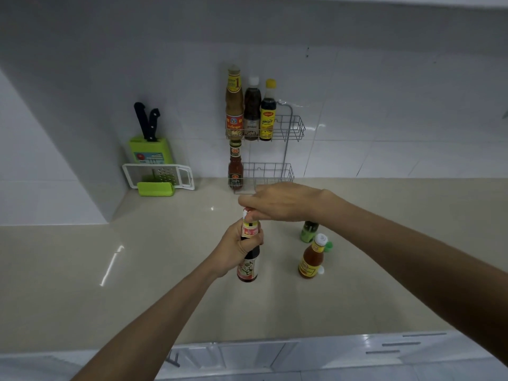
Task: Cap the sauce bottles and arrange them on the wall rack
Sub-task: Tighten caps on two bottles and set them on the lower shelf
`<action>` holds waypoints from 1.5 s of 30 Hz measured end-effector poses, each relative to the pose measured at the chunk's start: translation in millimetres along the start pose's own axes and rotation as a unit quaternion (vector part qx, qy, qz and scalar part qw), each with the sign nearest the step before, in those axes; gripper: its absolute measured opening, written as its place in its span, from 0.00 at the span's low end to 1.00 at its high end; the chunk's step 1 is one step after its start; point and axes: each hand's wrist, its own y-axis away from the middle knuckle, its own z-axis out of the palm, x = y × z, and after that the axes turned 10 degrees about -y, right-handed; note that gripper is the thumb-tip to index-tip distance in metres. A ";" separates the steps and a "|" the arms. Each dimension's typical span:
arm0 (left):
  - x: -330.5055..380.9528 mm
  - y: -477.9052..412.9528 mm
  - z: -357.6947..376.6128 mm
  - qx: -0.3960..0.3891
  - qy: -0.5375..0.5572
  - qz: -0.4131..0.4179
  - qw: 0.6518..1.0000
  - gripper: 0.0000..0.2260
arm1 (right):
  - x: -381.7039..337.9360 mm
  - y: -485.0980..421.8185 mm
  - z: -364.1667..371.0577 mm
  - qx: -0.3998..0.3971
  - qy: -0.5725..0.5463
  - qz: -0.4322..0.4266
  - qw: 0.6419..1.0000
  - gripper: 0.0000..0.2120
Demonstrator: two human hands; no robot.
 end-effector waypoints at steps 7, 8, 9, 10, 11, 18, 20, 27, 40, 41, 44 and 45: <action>9.0 -1.7 11.0 0.010 -0.021 0.004 1.000 0.04 | 4.0 3.9 18.3 0.132 0.101 0.051 0.985 0.19; 7.6 -3.3 13.3 0.043 -0.024 -0.004 0.999 0.03 | -0.9 1.0 22.0 0.145 0.101 0.083 0.981 0.21; 7.2 -3.6 17.1 0.089 -0.026 -0.014 0.996 0.05 | -7.9 -2.6 25.5 0.153 0.093 0.134 0.975 0.22; 8.3 -3.0 21.7 0.144 -0.009 -0.022 0.989 0.10 | -15.3 -7.6 28.3 0.153 0.071 0.202 0.965 0.23; 9.2 -2.8 26.0 0.192 0.005 -0.022 0.981 0.12 | -22.6 -13.8 30.3 0.147 0.040 0.281 0.948 0.22; -3.1 -11.4 5.0 0.091 -0.026 -0.011 0.995 0.01 | -19.3 -18.9 26.3 0.131 0.036 0.284 0.949 0.35; -4.4 -18.2 -11.1 0.027 -0.059 0.001 0.998 0.01 | -9.5 -15.3 18.1 0.129 0.067 0.169 0.975 0.33; -9.8 -22.9 -12.1 0.050 -0.040 -0.036 0.997 0.03 | -10.9 -29.4 25.7 0.132 0.104 0.179 0.969 0.19; -23.6 -32.2 -36.7 -0.061 -0.025 0.013 0.998 0.05 | -0.8 -34.5 32.4 0.053 0.097 0.123 0.986 0.21; -21.7 -32.2 -34.3 -0.046 -0.026 0.010 0.999 0.04 | 0.3 -34.8 34.4 0.065 0.085 0.141 0.984 0.20; -22.8 -34.9 -20.8 0.089 -0.059 -0.001 0.994 0.13 | -12.7 -50.4 38.1 0.145 -0.018 0.317 0.937 0.19; -21.7 -35.7 -16.7 0.124 -0.064 -0.002 0.990 0.15 | -15.5 -57.4 39.4 0.157 -0.042 0.375 0.913 0.19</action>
